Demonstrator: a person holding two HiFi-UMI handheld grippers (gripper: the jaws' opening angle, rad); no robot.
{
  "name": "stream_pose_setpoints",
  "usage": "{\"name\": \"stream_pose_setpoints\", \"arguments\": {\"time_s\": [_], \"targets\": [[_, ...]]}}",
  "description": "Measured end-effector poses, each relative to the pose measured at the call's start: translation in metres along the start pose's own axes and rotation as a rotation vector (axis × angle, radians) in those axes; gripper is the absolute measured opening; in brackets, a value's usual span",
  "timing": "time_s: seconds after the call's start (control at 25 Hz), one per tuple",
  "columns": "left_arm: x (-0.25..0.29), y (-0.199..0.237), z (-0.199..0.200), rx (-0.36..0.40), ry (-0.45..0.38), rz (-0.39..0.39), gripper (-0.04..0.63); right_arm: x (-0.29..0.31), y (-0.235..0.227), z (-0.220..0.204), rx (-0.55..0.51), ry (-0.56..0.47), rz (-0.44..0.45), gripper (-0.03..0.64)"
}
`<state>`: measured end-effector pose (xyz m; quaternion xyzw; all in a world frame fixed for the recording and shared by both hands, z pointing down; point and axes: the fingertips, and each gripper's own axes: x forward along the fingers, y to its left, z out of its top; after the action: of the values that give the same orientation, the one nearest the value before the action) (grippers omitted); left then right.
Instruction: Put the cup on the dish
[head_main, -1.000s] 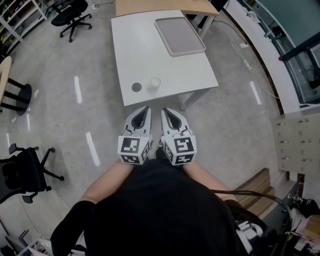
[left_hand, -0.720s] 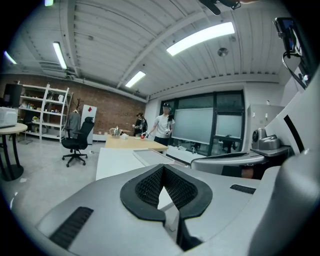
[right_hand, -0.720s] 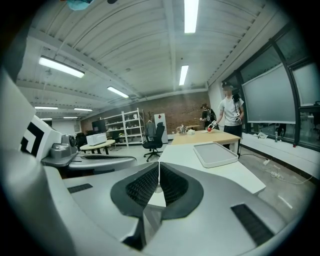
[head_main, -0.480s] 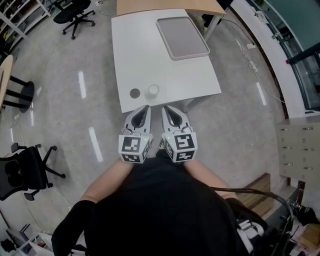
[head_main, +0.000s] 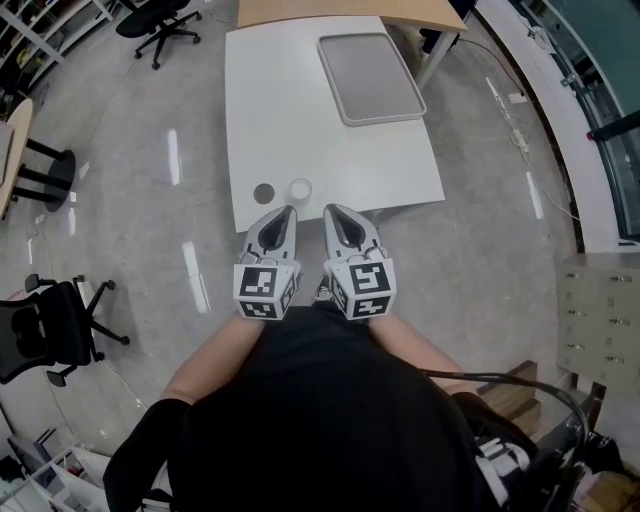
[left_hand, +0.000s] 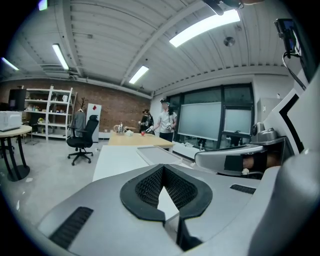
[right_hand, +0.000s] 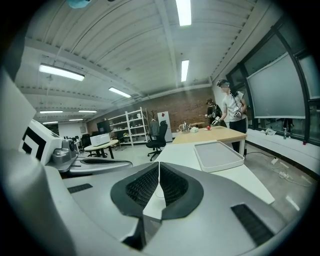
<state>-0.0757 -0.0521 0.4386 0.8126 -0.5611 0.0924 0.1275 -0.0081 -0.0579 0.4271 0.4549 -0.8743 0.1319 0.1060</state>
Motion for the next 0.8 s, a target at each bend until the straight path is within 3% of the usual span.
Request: {"name": "stream_pose_setpoints", "arguments": {"time_s": [0.28,0.48,0.8], "targets": [[0.019,-0.013,0.003,-0.001,0.003,0.054,0.006,0.007,-0.029,0.002,-0.004,0.006,0.047,0.014],[0.018,-0.002,0.001,-0.012,0.018,0.079,0.006,0.017,-0.022,0.000,-0.005,0.025,0.077,0.014],[0.028,0.010,-0.015,-0.023,0.053,0.060,0.006,0.034,-0.020,-0.013,0.009,0.057,0.083,0.014]]}}
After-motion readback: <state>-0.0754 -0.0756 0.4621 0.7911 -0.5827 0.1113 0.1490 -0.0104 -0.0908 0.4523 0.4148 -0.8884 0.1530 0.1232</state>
